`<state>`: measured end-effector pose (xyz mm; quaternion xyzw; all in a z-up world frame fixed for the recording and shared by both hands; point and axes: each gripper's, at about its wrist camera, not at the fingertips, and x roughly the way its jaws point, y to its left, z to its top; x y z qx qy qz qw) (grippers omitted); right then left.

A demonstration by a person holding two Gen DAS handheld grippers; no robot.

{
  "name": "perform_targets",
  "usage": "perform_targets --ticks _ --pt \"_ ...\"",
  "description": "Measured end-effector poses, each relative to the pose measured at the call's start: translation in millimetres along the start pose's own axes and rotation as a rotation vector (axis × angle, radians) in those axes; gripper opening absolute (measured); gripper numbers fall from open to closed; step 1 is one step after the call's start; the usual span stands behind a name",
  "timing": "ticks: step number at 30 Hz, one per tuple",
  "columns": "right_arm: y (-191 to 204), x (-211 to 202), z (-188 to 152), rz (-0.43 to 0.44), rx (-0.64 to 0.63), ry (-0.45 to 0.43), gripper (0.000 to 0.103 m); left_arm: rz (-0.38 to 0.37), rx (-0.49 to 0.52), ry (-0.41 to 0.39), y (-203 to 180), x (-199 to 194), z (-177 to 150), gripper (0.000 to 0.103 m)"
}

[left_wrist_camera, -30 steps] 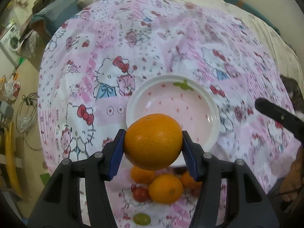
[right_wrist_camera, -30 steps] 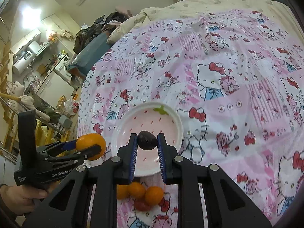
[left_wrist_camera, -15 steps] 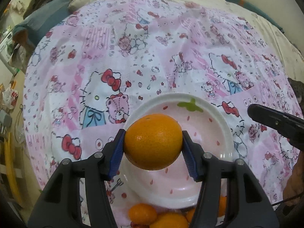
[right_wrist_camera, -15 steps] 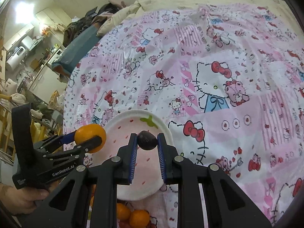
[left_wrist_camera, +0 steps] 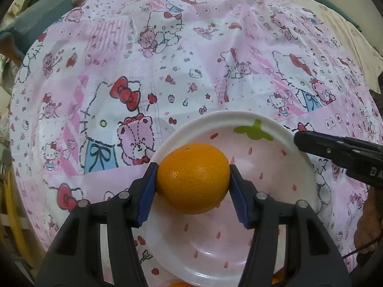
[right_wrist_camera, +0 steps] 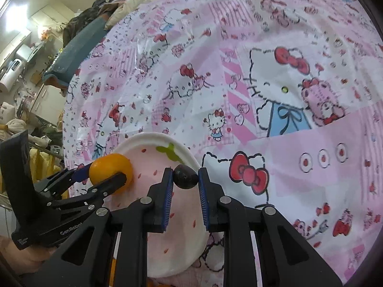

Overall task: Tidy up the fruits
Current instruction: 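Carry the grape with the right gripper while the left gripper carries the orange over the plate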

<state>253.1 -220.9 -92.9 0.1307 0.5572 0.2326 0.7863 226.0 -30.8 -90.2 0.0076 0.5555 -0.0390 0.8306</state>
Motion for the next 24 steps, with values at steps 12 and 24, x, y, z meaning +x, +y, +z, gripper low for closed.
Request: perform_targets --ticks 12,24 --pt "19 9 2 0.044 -0.048 0.007 0.023 -0.020 0.000 0.013 1 -1 0 0.053" --pt "22 13 1 0.056 -0.057 0.017 0.026 0.004 0.041 0.006 -4 2 -2 0.057"
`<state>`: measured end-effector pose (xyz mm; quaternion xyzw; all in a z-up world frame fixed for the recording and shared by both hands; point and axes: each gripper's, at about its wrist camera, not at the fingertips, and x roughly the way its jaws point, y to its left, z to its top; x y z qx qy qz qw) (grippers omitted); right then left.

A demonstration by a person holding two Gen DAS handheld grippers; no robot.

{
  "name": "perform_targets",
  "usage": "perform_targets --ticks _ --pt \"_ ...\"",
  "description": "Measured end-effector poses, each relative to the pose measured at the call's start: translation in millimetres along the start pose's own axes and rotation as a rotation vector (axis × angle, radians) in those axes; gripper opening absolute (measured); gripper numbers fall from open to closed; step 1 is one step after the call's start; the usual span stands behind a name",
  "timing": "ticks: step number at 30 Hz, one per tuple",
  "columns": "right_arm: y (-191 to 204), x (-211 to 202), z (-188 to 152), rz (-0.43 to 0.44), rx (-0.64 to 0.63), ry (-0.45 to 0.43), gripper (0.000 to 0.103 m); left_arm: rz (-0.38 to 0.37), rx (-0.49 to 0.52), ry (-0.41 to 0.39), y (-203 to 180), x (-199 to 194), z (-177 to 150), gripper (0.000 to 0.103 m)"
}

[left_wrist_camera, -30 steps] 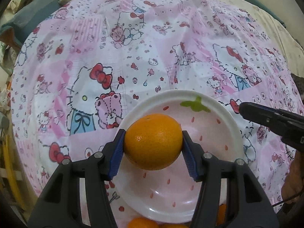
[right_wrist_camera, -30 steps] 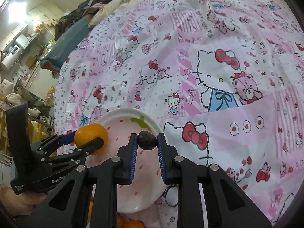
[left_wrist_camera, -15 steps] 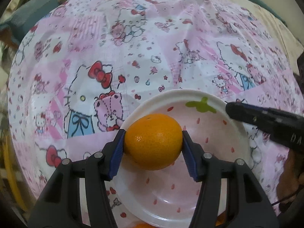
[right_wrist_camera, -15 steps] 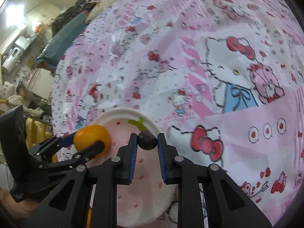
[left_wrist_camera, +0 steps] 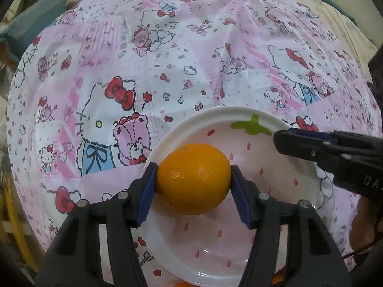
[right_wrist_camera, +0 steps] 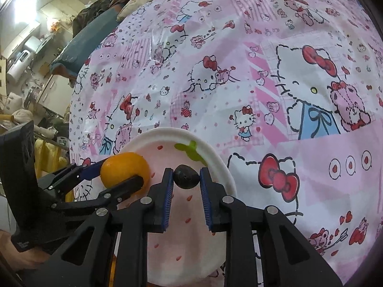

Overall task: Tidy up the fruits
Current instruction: 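Carry the grape with the right gripper while the left gripper carries the orange over the plate, then open the right gripper over the plate while the left gripper releases the orange onto it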

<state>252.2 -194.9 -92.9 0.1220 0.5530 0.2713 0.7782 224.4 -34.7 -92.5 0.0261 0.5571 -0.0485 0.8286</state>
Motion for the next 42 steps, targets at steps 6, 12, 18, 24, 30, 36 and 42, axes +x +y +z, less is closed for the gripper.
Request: perform_targets --ticks 6,12,18,24,30,36,42 --pt "0 -3 3 -0.004 0.003 -0.010 0.026 0.013 0.031 0.002 -4 -1 0 0.057" --pt "-3 -13 4 0.007 0.019 -0.053 0.066 0.018 0.063 -0.003 -7 -3 -2 0.065" --pt "-1 -30 10 0.012 0.023 -0.097 0.068 0.008 0.060 -0.045 -8 -14 0 0.086" --pt "-1 -56 9 -0.011 0.019 -0.149 0.083 -0.008 0.049 -0.067 -8 -26 0 0.086" --pt "5 -75 2 -0.072 0.007 -0.179 0.085 -0.018 0.022 -0.088 -6 -40 -3 0.086" --pt "17 -109 -13 -0.078 0.001 -0.247 0.091 -0.023 -0.026 -0.112 -3 -69 -10 0.086" --pt "33 -127 -41 -0.067 -0.014 -0.251 0.091 -0.004 -0.007 -0.136 -14 -100 -28 0.086"
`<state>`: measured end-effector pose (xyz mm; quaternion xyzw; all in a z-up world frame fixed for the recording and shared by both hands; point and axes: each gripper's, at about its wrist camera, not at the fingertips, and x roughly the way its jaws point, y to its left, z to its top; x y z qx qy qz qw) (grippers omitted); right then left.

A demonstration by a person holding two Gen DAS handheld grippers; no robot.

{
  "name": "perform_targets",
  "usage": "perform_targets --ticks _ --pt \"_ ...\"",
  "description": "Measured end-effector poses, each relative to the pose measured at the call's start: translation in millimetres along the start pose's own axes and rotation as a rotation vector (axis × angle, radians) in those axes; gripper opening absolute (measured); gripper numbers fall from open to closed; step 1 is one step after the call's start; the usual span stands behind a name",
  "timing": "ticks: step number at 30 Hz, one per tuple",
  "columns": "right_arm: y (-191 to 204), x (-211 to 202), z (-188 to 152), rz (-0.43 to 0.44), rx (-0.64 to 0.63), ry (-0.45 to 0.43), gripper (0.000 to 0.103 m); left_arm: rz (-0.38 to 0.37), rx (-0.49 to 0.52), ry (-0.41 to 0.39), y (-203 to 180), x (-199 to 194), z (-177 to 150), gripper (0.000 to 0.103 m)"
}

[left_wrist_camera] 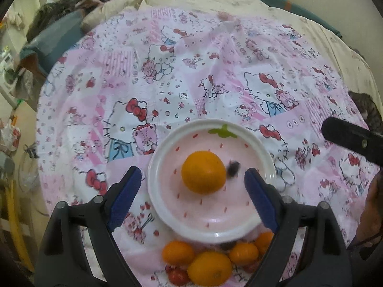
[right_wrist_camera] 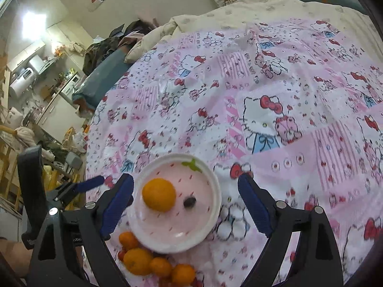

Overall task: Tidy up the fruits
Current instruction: 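Open the right gripper over the plate while the left gripper releases the orange onto it, then grasp a small tangerine with the right gripper while the left gripper returns to the pile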

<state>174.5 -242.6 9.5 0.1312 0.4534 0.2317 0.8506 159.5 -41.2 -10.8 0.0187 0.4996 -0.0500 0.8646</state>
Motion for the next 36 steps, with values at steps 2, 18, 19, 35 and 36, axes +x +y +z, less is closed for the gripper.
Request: perform_targets --ticks 2,18,19,35,36 --pt "10 -11 -9 -0.005 -0.036 -0.019 0.091 -0.003 -0.004 -0.010 -3 -11 -8 0.086" --pt "12 -55 -66 -0.004 0.028 -0.050 0.095 0.001 -0.153 -0.070 21 -64 -71 0.086" --pt "11 -55 -69 -0.002 0.033 -0.046 0.095 0.001 -0.159 -0.067 22 -64 -74 0.086" --pt "1 -23 -95 0.017 0.127 0.095 0.095 -0.001 -0.252 -0.028 30 -59 -100 0.092" --pt "-2 -18 -95 0.020 0.144 0.108 0.095 0.007 -0.267 -0.028 33 -59 -100 0.092"
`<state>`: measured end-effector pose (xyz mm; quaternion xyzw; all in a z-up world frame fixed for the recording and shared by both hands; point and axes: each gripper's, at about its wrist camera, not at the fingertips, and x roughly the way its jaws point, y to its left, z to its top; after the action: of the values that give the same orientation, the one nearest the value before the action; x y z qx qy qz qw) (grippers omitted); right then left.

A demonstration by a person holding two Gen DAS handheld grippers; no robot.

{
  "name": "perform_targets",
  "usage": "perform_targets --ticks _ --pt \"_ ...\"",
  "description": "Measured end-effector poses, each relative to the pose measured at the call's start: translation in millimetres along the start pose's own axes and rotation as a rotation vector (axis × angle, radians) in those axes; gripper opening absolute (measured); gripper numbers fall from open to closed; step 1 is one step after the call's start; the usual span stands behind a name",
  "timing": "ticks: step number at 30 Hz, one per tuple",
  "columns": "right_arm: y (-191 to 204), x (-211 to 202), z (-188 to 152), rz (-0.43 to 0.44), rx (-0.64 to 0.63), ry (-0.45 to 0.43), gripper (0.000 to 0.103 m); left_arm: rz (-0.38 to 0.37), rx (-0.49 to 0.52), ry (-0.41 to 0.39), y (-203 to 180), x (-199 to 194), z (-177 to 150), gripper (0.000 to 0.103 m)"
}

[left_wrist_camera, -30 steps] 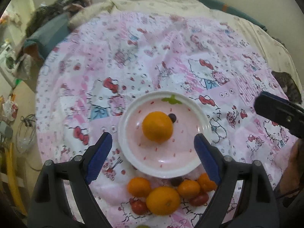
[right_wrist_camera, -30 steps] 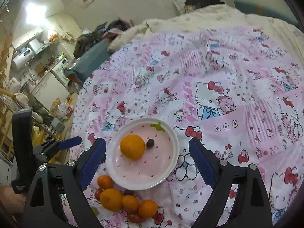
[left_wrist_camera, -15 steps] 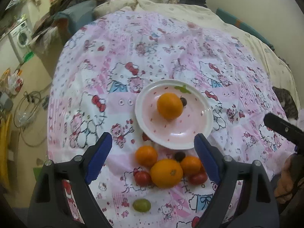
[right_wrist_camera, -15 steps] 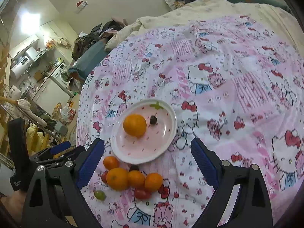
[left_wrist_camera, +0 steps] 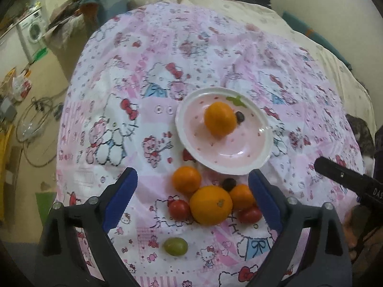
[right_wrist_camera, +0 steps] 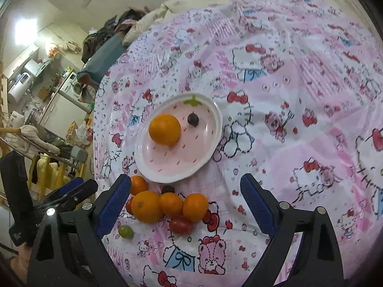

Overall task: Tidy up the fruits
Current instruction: 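Grasp a small tangerine with the right gripper while the left gripper returns to the pile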

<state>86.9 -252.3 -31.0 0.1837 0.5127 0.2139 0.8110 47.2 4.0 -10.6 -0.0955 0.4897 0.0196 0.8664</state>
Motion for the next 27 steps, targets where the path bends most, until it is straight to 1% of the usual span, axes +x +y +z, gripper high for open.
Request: perform_targets --ticks 4,8,12,15,17,19,20,21,22,24,27 --pt "-11 16 1 0.001 0.059 0.053 0.095 0.021 -0.073 0.019 17 5 1 0.092" --pt "-15 35 -3 -0.008 0.093 0.127 0.094 0.037 -0.110 0.031 27 8 1 0.092" --pt "-10 61 -11 -0.010 0.084 0.232 0.071 0.033 -0.130 0.055 32 12 2 0.092" --pt "-10 79 -20 -0.003 0.097 0.304 0.057 0.032 -0.148 0.068 36 14 2 0.092" --pt "-15 90 -26 -0.019 0.121 0.345 0.053 0.033 -0.159 0.076 38 16 2 0.092" --pt "-20 93 -29 -0.005 0.146 0.340 0.053 0.030 -0.167 0.086 39 18 1 0.092" --pt "-21 93 -28 0.001 0.147 0.338 0.049 0.028 -0.168 0.090 38 19 0 0.092" --pt "-21 94 -27 0.010 0.142 0.336 0.041 0.025 -0.167 0.093 38 19 1 0.092" --pt "-22 93 -27 -0.012 0.135 0.333 0.035 0.023 -0.165 0.097 37 20 0 0.092" --pt "-26 93 -29 0.001 0.143 0.341 0.035 0.020 -0.161 0.098 36 20 1 0.092" --pt "-21 87 -27 -0.009 0.102 0.331 0.035 0.022 -0.163 0.100 35 20 2 0.092"
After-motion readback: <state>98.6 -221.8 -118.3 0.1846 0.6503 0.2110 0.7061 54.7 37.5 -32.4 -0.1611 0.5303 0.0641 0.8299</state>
